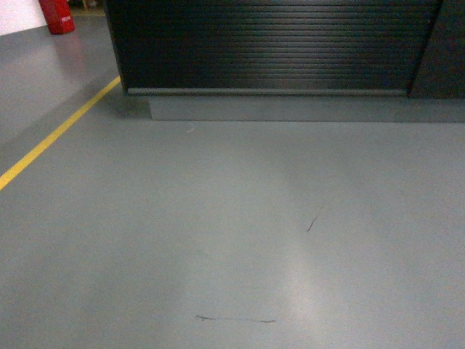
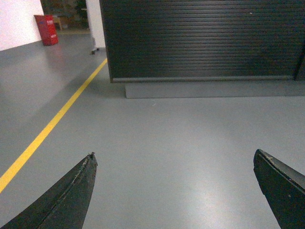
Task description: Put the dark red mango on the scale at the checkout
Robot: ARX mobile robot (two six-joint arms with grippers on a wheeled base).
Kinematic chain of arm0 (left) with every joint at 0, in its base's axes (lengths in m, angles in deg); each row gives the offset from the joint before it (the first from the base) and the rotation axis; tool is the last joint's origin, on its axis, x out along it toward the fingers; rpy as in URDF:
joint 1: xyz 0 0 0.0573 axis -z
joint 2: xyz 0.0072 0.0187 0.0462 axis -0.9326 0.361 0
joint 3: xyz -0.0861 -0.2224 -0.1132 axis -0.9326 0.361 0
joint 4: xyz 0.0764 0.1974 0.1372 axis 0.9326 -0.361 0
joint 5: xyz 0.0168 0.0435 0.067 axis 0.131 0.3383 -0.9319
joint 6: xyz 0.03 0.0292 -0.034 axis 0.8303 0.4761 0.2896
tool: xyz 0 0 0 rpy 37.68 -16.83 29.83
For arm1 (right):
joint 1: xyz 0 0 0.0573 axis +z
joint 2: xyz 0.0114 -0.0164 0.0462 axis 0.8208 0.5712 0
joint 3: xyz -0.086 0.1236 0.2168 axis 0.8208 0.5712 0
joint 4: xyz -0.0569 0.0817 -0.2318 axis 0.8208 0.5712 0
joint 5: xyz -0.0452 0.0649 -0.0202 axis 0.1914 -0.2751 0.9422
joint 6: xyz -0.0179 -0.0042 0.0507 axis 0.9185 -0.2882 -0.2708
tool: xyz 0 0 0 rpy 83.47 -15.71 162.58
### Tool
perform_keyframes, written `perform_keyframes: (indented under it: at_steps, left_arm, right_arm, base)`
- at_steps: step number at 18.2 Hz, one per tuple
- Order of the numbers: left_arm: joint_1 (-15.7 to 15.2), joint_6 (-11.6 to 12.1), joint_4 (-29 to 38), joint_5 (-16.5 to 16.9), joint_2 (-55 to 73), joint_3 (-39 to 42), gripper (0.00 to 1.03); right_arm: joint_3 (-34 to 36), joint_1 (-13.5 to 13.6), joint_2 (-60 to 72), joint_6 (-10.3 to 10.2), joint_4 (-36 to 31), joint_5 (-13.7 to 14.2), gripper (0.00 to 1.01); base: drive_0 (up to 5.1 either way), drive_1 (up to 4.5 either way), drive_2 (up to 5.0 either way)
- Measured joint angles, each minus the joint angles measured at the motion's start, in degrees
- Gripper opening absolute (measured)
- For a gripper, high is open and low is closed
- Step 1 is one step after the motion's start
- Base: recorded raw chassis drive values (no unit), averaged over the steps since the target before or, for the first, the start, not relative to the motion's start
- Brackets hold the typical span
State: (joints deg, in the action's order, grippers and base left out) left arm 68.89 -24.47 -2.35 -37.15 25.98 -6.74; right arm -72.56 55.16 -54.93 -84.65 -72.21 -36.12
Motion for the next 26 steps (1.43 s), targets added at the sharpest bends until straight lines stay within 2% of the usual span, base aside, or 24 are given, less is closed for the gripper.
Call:
perform_keyframes:
  at_steps: [26]
  left_arm:
    - [0.0, 0.0, 0.1, 0.0, 0.0, 0.0, 0.98]
  right_arm:
    - [0.0, 0.0, 0.0, 0.0, -0.2, 0.0, 0.98]
  base:
    - [0.0, 4.23, -4.2]
